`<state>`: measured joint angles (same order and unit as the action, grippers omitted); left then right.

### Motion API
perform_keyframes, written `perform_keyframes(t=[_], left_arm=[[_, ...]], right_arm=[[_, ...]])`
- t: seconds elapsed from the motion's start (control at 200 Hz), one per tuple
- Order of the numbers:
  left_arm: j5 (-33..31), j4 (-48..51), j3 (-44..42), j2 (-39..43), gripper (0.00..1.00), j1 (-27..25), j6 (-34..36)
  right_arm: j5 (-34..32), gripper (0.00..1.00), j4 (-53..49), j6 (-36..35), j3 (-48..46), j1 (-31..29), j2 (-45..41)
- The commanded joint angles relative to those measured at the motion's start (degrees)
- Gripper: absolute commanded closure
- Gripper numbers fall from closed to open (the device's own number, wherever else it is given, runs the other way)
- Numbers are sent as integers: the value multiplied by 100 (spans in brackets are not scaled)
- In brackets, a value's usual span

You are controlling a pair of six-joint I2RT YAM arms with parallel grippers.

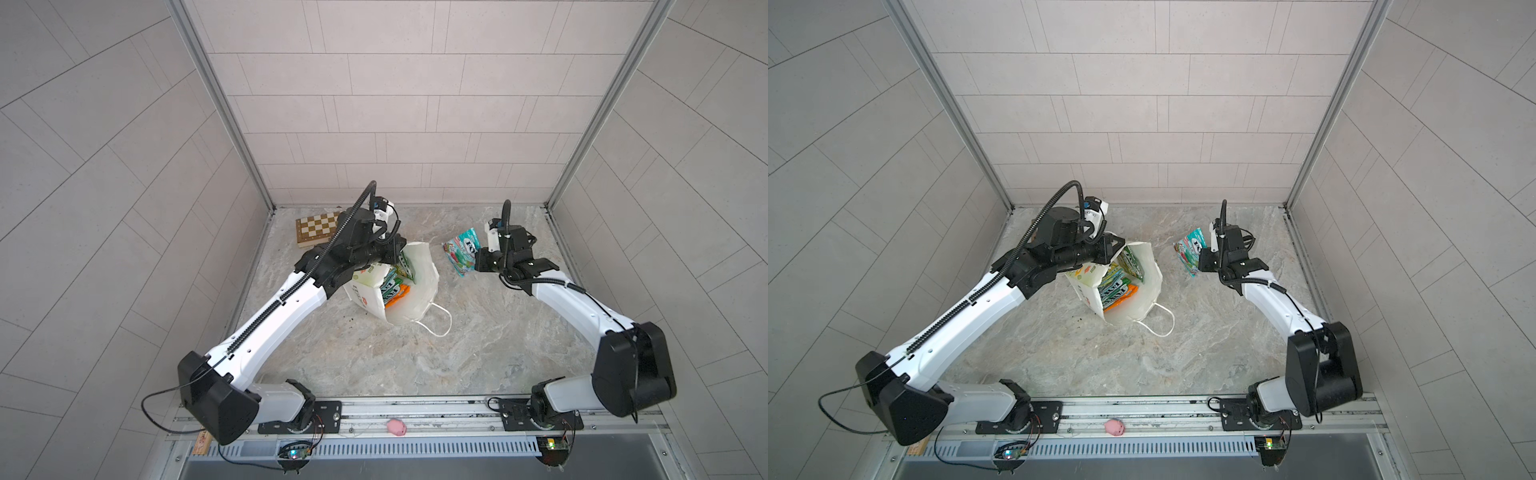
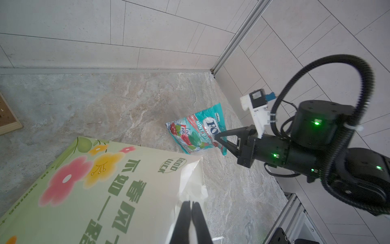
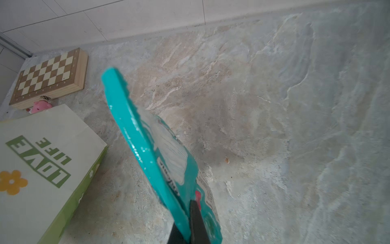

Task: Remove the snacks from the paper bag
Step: 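Lift the teal packet out of the bag with the right gripper, then lower the teal packet onto the table beside the bag and release it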

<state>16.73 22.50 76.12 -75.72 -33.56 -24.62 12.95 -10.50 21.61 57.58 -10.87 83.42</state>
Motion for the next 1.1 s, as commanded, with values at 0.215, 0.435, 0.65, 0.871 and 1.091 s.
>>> perform_keyframes(t=[0.215,0.435,0.65,0.871,1.091], left_arm=[[82,-153,-29,102,100,-59,20],[65,-115,-19,105,100,-62,62],[56,-97,-17,100,100,-69,80],[51,-79,-22,103,100,-70,98],[61,-75,-52,114,100,-63,115]], right_arm=[[1583,100,1523,873,633,543,1398],[1994,100,1288,878,1074,753,2178],[2247,100,1039,692,1338,789,2694],[2159,100,880,564,1504,793,3003],[1825,79,569,393,1515,791,3027]])
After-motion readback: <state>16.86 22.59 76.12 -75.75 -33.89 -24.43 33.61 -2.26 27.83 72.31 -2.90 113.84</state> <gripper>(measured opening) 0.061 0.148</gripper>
